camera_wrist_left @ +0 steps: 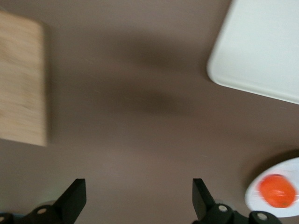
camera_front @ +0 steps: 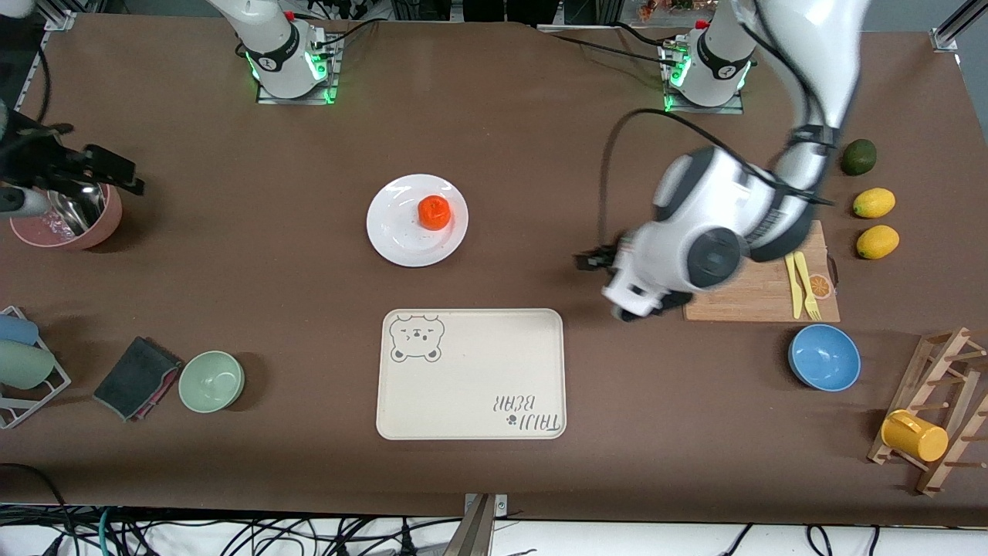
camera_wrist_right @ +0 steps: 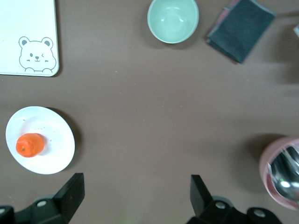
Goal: Place orange and plate with both arms
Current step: 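Withdraw the left gripper while the right gripper reaches the plate rim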
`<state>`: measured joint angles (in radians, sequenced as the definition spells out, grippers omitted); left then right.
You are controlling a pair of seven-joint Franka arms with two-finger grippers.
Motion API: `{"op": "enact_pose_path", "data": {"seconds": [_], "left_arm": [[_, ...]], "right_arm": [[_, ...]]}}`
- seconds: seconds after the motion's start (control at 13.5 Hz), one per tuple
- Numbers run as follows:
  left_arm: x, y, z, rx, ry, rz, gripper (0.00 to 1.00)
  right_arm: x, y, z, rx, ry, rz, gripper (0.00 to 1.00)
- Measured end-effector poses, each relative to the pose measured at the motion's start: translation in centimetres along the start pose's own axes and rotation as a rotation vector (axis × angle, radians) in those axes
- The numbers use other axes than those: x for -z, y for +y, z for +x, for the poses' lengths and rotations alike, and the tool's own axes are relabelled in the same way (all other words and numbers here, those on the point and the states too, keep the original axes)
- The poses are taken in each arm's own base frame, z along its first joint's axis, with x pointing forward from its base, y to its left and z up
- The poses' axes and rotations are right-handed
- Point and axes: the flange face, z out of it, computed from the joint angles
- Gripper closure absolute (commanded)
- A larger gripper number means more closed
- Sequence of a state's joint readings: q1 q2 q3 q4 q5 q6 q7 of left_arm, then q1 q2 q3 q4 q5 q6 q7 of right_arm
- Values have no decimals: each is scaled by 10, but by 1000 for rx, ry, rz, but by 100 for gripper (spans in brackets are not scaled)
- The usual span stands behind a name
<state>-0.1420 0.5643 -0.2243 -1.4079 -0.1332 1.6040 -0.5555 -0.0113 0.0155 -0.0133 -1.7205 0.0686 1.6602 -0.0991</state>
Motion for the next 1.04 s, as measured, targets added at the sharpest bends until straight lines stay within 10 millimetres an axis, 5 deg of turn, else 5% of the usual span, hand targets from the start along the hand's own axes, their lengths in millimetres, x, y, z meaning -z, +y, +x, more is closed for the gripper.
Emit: {"op": "enact_pose_path", "data": {"seconds": [0.3,0.52,0.81,1.04], "left_arm": [[20,-142,58,-191,-12,27,0],[34,-213,71,-279,-12,36,0],[81,-232,40,-335,13,52,0],[119,-232,10,-342,59,67,0]], "right_arm": [[-60,-21,-2,58,-21,121,0],[-101,-21,3,96,-55,277,0],[-185,-15,8,77,-77,580,0],[-244,-12,-12,93,-44,696,0]]}}
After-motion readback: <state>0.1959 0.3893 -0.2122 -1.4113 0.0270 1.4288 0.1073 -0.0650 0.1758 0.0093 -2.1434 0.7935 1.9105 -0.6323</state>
